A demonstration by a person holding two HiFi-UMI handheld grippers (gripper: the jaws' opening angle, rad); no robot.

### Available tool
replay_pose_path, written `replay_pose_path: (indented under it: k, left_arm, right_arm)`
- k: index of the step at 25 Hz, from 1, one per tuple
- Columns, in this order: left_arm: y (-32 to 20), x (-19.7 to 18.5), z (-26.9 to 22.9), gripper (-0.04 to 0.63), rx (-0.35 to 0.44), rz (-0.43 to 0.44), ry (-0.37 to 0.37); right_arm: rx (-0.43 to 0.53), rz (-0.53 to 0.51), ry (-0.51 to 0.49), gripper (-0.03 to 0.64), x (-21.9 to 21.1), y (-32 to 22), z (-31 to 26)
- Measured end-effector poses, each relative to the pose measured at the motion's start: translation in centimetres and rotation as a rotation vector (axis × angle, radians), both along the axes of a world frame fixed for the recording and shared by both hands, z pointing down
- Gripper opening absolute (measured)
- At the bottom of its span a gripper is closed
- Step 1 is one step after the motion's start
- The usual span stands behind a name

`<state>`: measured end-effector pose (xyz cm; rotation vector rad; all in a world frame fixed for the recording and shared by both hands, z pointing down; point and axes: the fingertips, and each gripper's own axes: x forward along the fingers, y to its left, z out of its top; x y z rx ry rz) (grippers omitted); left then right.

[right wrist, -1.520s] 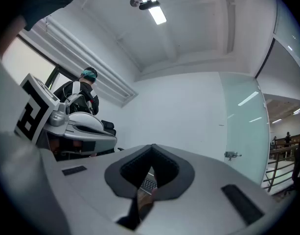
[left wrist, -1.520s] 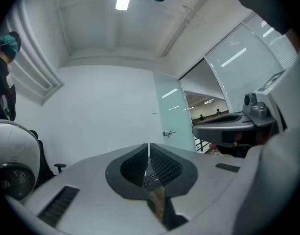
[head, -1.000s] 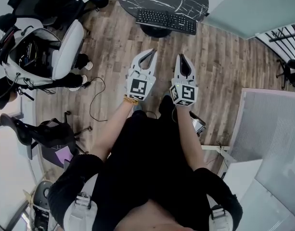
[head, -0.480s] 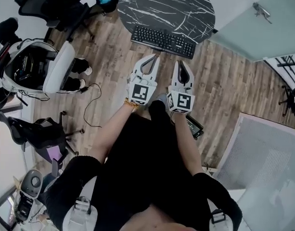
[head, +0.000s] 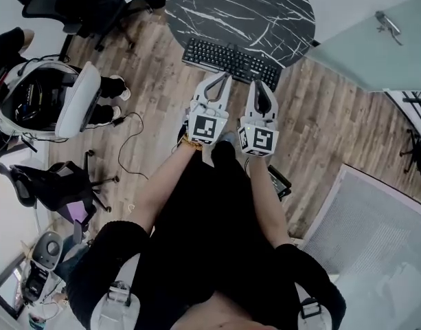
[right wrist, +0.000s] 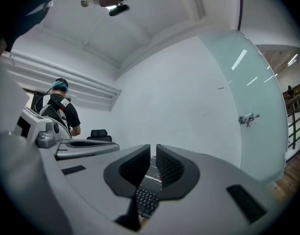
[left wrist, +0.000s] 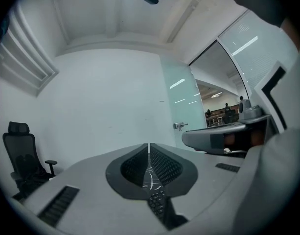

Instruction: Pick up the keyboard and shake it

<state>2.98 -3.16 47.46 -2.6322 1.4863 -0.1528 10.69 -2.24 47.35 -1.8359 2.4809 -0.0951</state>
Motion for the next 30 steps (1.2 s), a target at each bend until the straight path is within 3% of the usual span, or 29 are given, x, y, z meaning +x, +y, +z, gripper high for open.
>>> replay_pose_path:
  k: [10, 14, 17, 25, 30]
  left_arm:
    - [-4.1, 0.5, 3.0, 0.015, -0.088, 0.059, 0.011]
    - [-4.5, 0.9, 4.1, 0.015, -0.121, 0.075, 0.006]
    - [-4.7, 1.8, 5.0, 0.015, -0.143, 0.094, 0.0]
    - [-4.0, 2.6, 7.3, 0.015, -0.196, 0.134, -0.015]
    - [-3.9, 3.0, 8.6, 0.015, -0.214, 0.142, -0.023]
  right_arm:
    - [-0.297, 0.12, -0.356, 0.043, 2.4, -4.0, 11.4]
    - [-0.414, 0.181, -0.539, 0.136, 3.7, -3.5, 17.0]
    - [-0.478, 0.252, -0.66, 0.154, 5.2, -2.9, 20.5]
    - [-0.535, 0.323, -0.983, 0.214, 6.2, -2.8, 27.1]
    - [-0.565, 0.401, -1.074, 0.242, 6.3, -4.4, 30.3]
